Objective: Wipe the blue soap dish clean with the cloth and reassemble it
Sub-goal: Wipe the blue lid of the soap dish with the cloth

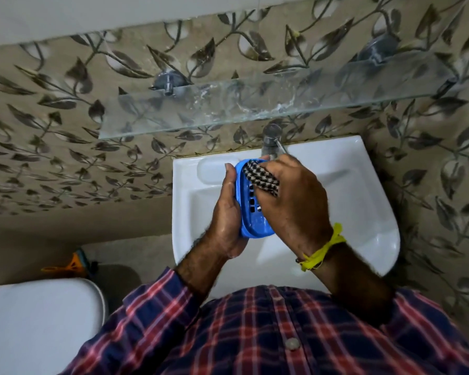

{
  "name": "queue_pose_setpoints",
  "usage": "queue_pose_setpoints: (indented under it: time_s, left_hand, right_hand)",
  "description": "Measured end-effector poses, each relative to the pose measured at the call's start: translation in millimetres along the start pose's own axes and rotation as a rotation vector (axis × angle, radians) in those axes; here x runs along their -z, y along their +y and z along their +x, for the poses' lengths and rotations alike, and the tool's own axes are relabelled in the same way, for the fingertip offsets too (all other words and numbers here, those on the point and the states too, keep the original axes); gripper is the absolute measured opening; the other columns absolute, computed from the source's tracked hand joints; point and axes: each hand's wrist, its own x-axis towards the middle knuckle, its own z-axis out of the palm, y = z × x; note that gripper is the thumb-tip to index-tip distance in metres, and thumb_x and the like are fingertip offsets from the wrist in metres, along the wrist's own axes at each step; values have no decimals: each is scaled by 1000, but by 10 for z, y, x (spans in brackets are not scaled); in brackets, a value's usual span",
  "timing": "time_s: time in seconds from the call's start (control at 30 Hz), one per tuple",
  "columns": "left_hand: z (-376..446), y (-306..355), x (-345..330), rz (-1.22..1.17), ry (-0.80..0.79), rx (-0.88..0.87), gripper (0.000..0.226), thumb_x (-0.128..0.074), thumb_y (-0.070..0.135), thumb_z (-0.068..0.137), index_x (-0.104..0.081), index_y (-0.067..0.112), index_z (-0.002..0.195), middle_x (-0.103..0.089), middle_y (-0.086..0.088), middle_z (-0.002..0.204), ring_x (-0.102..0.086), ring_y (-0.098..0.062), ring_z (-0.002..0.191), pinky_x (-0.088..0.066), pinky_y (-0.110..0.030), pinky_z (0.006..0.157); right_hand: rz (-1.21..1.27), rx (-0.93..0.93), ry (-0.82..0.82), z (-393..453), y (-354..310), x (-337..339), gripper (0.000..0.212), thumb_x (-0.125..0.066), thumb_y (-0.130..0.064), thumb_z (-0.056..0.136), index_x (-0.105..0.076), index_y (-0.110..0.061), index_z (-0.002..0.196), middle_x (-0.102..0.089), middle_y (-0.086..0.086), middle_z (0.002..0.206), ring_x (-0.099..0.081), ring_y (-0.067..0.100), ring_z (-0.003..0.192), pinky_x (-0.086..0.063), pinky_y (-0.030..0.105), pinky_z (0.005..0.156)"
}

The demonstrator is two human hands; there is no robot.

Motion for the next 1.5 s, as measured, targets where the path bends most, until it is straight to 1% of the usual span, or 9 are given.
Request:
queue_pose_setpoints:
  time_s: [0.33, 0.47, 0.63, 0.73, 0.9, 1.03, 1.17, 1.3, 1.5]
  left_hand:
    - [-5, 0, 110, -7, -14, -24, 73, -28, 73, 95, -72, 22, 123, -72, -10, 119, -65, -28, 117, -52, -41, 101]
    - [-21, -41, 50, 0, -4, -6, 70, -27, 70, 97, -74, 23, 119, -72, -9, 124, -67, -26, 117, -57, -39, 94]
    - [-20, 34, 80, -24, -39, -7, 71, -25, 69, 97, -73, 22, 120, -73, -9, 118, -66, -27, 114, -51, -43, 101]
    - [-33, -29, 38, 1, 6, 14, 69, -25, 68, 99, -76, 24, 114, -73, -11, 116, -69, -27, 108, -57, -42, 91]
    - [-32, 107, 82, -35, -26, 28, 73, -23, 70, 97, -74, 22, 119, -71, -11, 111, -66, -27, 105, -49, -43, 99]
    - [-46, -10, 32, -41, -20, 68, 70, -25, 67, 99, -71, 20, 123, -72, -13, 119, -69, -27, 109, -56, -42, 92]
    - [-32, 113, 78, -30, -39, 73, 75, -24, 73, 95, -75, 22, 117, -66, -15, 121, -63, -29, 111, -48, -44, 101]
    - [-34, 70, 33, -14, -34, 69, 79, -25, 75, 93, -75, 19, 116, -70, -13, 123, -66, -28, 114, -52, -43, 99]
    - [-16, 232, 65, 23, -46, 21, 78, -35, 80, 85, -75, 19, 112, -64, -19, 106, -61, -30, 93, -49, -41, 89]
  right_hand:
    - [-64, 179, -295, -275, 4, 22, 53, -62, -13, 83, -55, -22, 135, -53, 5, 126, -56, 32, 106, -55, 48, 83]
    - [-10, 94, -164, -104, -15, 4, 44, -57, -11, 88, -60, -20, 130, -58, 7, 114, -58, 29, 102, -55, 45, 82]
    - [-54, 197, -278, -201, -45, 65, 46, -60, -10, 84, -61, -22, 129, -57, 4, 115, -59, 30, 99, -55, 46, 77]
    - [-105, 147, -181, -40, -2, 83, 40, -55, -11, 85, -64, -20, 123, -58, 4, 105, -59, 27, 93, -55, 43, 75]
    - [-59, 243, -339, -223, -55, 80, 38, -61, -9, 80, -68, -20, 116, -61, 3, 107, -61, 28, 93, -56, 44, 74]
    - [-86, 173, -223, -61, 2, 101, 39, -55, -12, 79, -69, -21, 114, -62, 4, 104, -61, 29, 91, -55, 42, 73]
    - [-105, 315, -359, -181, -11, 140, 41, -54, -14, 74, -71, -23, 110, -63, 2, 101, -62, 29, 88, -55, 43, 67]
    - [-141, 235, -280, -97, 6, 146, 43, -56, -11, 73, -71, -26, 110, -63, 2, 103, -61, 33, 89, -54, 42, 69]
    - [-182, 319, -421, -283, 36, 205, 42, -67, -4, 75, -73, -31, 106, -61, -3, 98, -60, 26, 88, -53, 36, 61]
